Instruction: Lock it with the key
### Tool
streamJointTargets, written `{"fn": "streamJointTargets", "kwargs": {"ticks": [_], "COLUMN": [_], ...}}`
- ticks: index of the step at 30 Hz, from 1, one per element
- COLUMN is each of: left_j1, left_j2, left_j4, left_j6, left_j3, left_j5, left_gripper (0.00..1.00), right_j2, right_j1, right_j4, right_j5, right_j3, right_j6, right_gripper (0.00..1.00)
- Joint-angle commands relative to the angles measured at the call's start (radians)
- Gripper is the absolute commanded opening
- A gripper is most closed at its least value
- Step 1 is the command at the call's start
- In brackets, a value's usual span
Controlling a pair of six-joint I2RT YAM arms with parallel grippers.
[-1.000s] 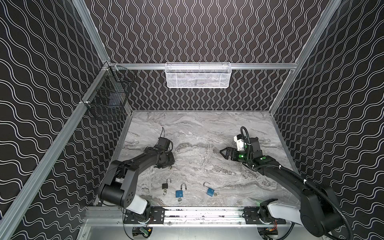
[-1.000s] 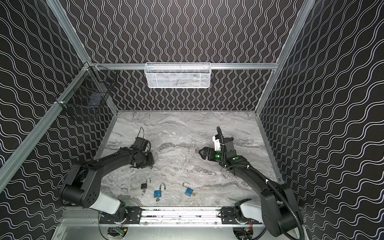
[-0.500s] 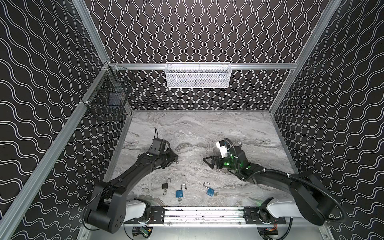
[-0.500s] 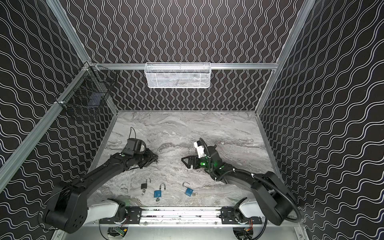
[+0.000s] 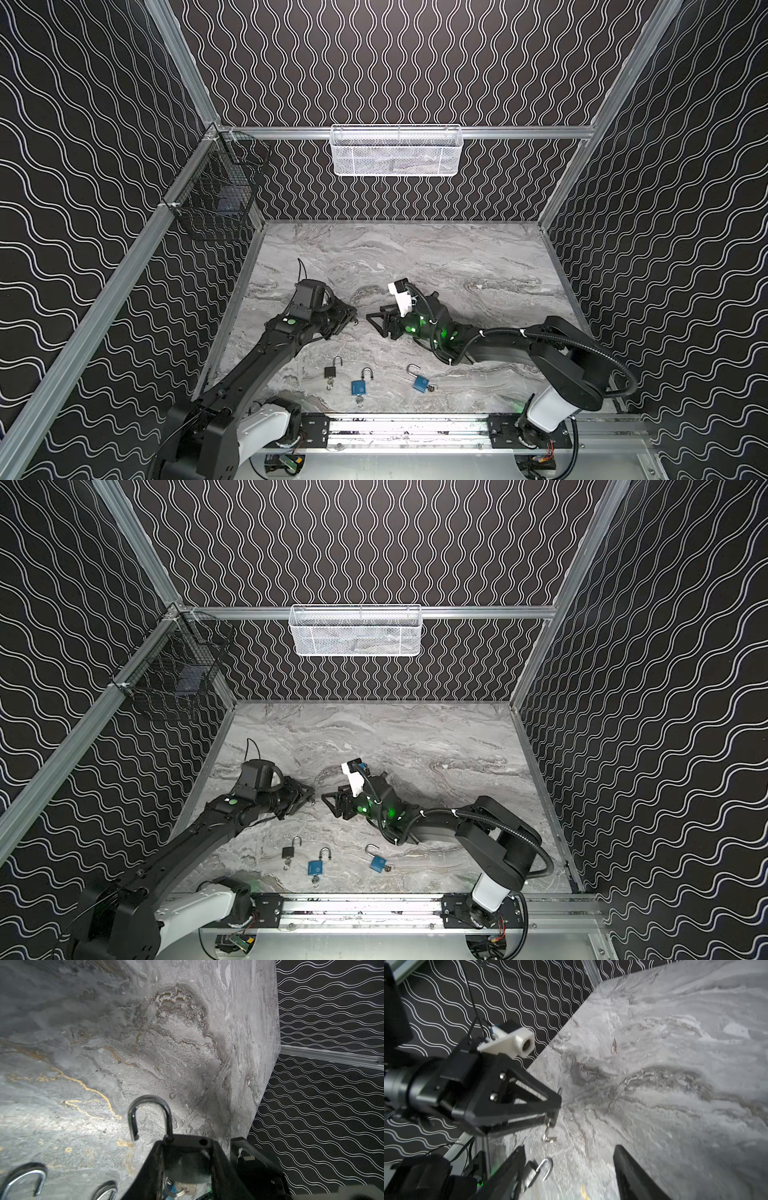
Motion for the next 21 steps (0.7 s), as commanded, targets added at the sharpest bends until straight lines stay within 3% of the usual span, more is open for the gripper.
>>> {"fn": "streamJointTargets", "kwargs": {"ticks": [1,17,21], "left_j1": [0.000,0.010,0.013], "left_j2": [0.005,0.015,0.008], "left_j4": [0.067,0.125,0.125], "left_j6": [-0.037,-0.061,-0.063], "left_j3": [-0.002,-0.009,-0.009], "left_j5": [0.027,0.058,0.059], "left_gripper": [0.31,0.31,0.31], "right_j2": [0.033,0.123,0.136], "right_j1": [0.021,0.088,0.097], "right_j4": [0.042,0.043,0.017], "right_j5": [0.016,0.069,0.094], "right_j3": [0.042,0.128,0.150], "right_j6": [-0.016,-0.016,-0.013], "right_gripper": [0.66,0.52,0.44]}}
